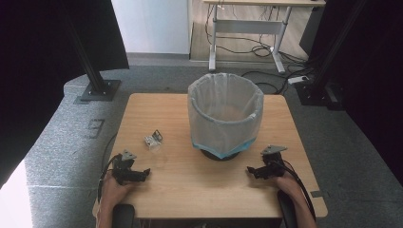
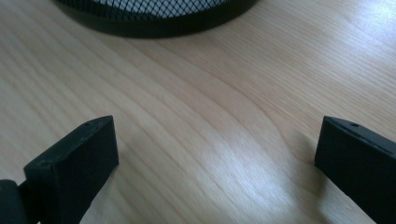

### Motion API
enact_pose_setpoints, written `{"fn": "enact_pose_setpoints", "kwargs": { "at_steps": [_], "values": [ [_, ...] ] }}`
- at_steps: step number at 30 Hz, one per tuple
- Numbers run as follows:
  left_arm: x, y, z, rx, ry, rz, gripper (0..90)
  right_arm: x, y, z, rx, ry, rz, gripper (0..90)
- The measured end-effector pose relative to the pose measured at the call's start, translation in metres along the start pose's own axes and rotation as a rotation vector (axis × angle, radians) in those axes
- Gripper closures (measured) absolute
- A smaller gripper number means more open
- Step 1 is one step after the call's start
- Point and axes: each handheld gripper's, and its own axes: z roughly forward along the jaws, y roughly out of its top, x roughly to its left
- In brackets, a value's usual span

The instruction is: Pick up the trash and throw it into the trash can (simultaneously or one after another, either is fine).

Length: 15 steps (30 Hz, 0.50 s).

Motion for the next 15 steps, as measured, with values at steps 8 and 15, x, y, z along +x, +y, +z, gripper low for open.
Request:
{"fn": "enact_pose_setpoints", "kwargs": {
  "at_steps": [8, 15],
  "values": [
    [0.0, 0.001, 0.0, 0.001, -0.001, 0.001, 0.0, -0.022, -0.01, -0.01, -0.002, -0.039, 0.036, 0.0],
    [0.0, 0.001, 0.001, 0.001, 0.001, -0.002, 0.0, -0.027, -0.013, -0.013, -0.002, -0.06, 0.06, 0.0]
  ]
}}
